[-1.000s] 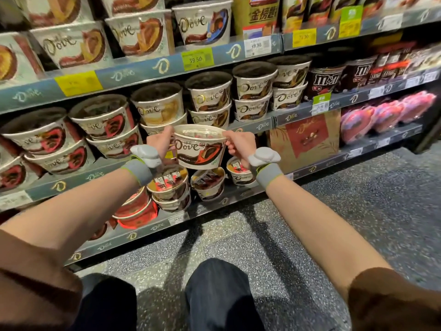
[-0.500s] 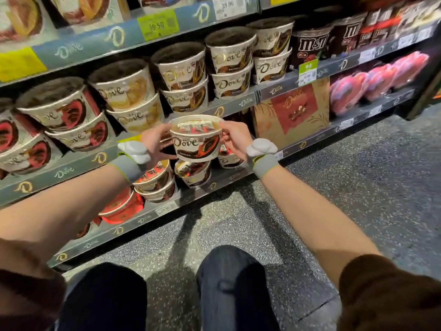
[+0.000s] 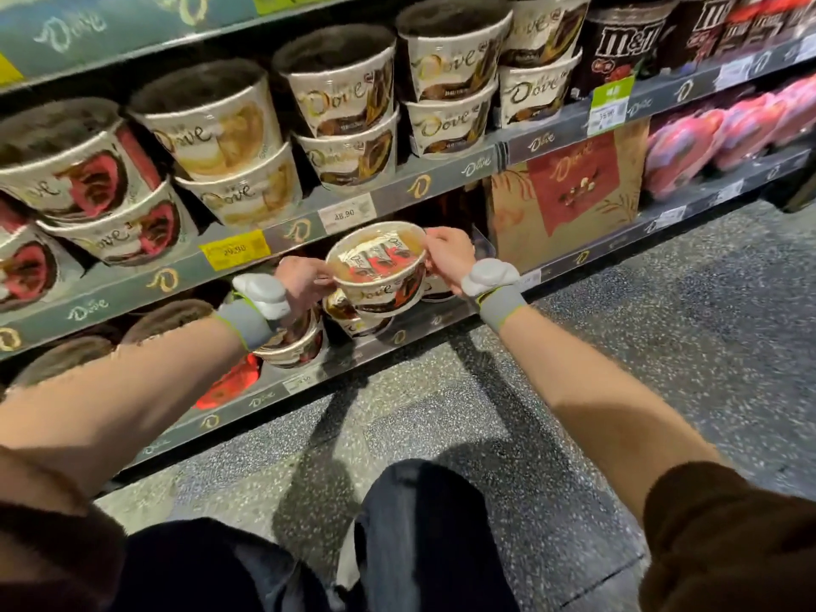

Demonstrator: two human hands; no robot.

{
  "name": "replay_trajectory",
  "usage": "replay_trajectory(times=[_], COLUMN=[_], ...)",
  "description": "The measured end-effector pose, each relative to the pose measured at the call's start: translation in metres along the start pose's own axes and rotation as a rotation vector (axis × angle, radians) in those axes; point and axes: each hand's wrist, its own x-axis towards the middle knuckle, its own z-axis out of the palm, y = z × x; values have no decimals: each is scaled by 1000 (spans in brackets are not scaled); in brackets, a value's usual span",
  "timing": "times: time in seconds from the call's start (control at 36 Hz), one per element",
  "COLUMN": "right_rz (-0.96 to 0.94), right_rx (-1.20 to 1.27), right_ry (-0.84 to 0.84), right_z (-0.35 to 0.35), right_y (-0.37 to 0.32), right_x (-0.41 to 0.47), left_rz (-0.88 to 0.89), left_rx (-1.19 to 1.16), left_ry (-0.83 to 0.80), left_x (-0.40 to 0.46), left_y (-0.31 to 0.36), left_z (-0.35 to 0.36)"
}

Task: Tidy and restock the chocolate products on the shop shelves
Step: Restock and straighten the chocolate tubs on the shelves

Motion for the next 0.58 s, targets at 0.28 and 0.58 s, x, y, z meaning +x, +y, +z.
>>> replay_trajectory(times=[0.28,0.58], right_rz=[27,4], right_rx=[-24,-46], right_ry=[-22,-36], right_z=[25,55], right_y=[20,39], right_x=[35,48], left_rz=[-101,-120], left_rx=[77,648], left_ry=[96,222], left_x=[34,60], left_y=[-15,-55], left_z=[-8,-9])
